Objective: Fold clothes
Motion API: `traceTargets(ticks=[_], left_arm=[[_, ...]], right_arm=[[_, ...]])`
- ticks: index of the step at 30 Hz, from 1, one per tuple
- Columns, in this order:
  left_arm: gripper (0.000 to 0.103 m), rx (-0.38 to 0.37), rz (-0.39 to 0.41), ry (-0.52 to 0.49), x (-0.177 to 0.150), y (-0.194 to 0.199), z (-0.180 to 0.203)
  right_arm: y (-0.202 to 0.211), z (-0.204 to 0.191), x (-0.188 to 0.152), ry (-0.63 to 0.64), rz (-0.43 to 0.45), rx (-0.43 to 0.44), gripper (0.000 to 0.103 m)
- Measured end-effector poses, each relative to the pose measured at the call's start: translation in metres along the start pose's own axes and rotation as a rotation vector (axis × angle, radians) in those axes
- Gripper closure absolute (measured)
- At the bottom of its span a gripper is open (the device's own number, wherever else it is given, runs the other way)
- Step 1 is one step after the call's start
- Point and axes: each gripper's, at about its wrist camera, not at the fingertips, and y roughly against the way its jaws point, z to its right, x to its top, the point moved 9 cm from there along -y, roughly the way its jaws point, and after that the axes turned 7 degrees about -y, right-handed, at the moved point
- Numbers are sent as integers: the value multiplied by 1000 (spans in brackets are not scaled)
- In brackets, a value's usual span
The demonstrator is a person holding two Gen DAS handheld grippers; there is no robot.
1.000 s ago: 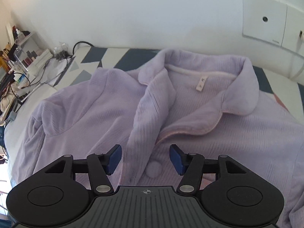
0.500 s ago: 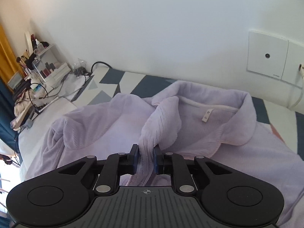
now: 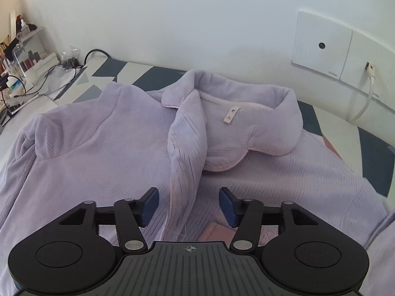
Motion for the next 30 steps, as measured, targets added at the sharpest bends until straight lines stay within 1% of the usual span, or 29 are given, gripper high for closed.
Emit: traceTargets(ticks=[1, 4, 7, 8, 9, 10, 11, 12, 13, 15, 16, 17, 18, 19, 20, 21, 22, 23, 25, 26, 27, 29, 30], left_arm=[[40, 3, 7, 6, -1, 1, -1], [40, -4, 15, 21, -3, 1, -2], [41, -29, 43, 27, 1, 3, -1], [45, -33, 45, 8, 2, 2, 2], [74, -37, 47, -11, 3, 2, 4], [89, -37, 34, -40, 4, 1, 6], [89, -27, 35, -67, 5, 2, 8], [89, -34, 39, -86, 6, 4, 9], [89, -49, 45, -87, 7, 6, 9], [89, -92, 59, -50, 7, 7, 6], [86, -112, 61, -29, 6, 7, 4], [80, -131, 63, -8, 5, 6, 2], [65, -150, 48, 16, 1, 3, -2], [56, -150, 59, 40, -2, 6, -9], [53, -149, 70, 64, -5, 9, -16], [46, -133, 94, 128, -9, 15, -33], [37, -117, 118, 192, -13, 21, -51], [34, -102, 143, 257, -18, 28, -68], [33, -69, 191, 386, -27, 40, -104], [33, -67, 215, 495, -32, 40, -128], [34, -65, 238, 603, -37, 40, -152], [34, -92, 295, 766, -42, 33, -189], [34, -111, 320, 817, -42, 29, -202]], right_arm=[[3, 2, -5, -23, -5, 10, 49], [12, 4, -20, -100, -37, 58, 49], [15, -4, -36, -145, -77, 121, 50], [16, -6, -42, -148, -96, 133, 53], [15, -9, -48, -142, -115, 137, 67], [15, -13, -52, -129, -129, 136, 81], [17, -15, -53, -118, -122, 127, 95], [21, -17, -54, -109, -111, 120, 95], [29, -18, -50, -112, -77, 130, 95], [45, -19, -43, -109, -16, 130, 96], [52, -18, -40, -103, 7, 122, 96], [51, -18, -40, -94, 6, 106, 95], [50, -17, -40, -86, 3, 87, 95], [45, -14, -44, -80, -7, 51, 94], [41, -11, -48, -74, -17, 15, 90], [36, -7, -52, -70, -27, -18, 81], [34, -4, -56, -79, -33, -36, 77], [37, -3, -59, -95, -30, -31, 73], [45, 0, -67, -122, -23, -9, 70], [50, 1, -72, -136, -22, 2, 67], [53, 0, -79, -154, -26, 11, 66], [58, -1, -93, -193, -45, 29, 66], [60, -3, -100, -217, -57, 36, 66]])
